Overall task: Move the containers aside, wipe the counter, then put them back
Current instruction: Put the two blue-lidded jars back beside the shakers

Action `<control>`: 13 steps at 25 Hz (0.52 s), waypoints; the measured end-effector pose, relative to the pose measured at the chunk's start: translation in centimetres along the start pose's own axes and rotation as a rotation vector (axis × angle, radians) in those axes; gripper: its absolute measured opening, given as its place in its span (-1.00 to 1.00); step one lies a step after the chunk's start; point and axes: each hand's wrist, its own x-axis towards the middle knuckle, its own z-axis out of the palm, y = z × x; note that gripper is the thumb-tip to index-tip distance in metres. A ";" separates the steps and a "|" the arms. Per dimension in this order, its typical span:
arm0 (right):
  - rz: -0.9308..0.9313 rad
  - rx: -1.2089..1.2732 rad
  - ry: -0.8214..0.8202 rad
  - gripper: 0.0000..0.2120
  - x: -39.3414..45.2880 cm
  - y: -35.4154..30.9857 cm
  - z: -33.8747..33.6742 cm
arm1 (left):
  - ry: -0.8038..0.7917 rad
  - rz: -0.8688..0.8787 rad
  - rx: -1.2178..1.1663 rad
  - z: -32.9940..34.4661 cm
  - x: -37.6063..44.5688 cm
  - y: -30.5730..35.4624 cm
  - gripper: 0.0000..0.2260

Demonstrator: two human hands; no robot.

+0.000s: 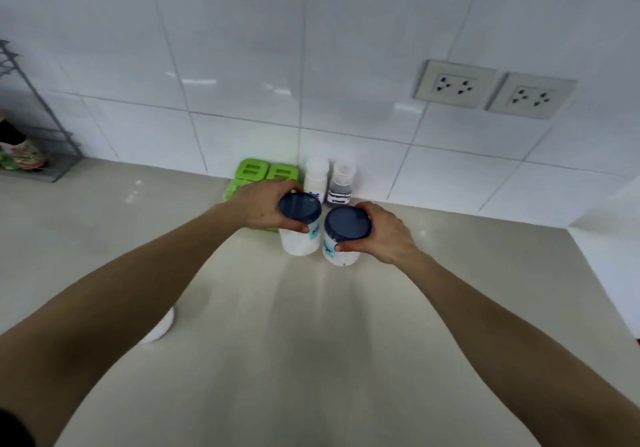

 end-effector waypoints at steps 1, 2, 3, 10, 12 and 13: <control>0.036 -0.015 0.015 -0.21 0.2 1.5 -1.1 | 0.027 -0.010 -0.001 0.7 1.4 1.7 -0.26; 0.074 -0.034 0.030 -0.21 0.5 3.0 -1.9 | 0.044 -0.030 -0.004 1.4 2.7 3.1 -0.26; 0.112 -0.056 0.042 -0.20 1.0 4.3 -2.7 | 0.056 -0.060 -0.012 2.2 4.1 4.6 -0.27; 0.248 -0.112 0.093 -0.21 4.5 10.7 -4.5 | 0.169 -0.325 -0.057 8.7 11.2 12.2 -0.27; 0.254 -0.108 0.113 -0.19 5.6 12.1 -4.7 | 0.205 -0.380 -0.071 10.2 12.7 13.2 -0.26; 0.253 -0.105 0.117 -0.19 6.1 12.7 -4.7 | 0.224 -0.405 -0.096 10.9 13.2 13.5 -0.26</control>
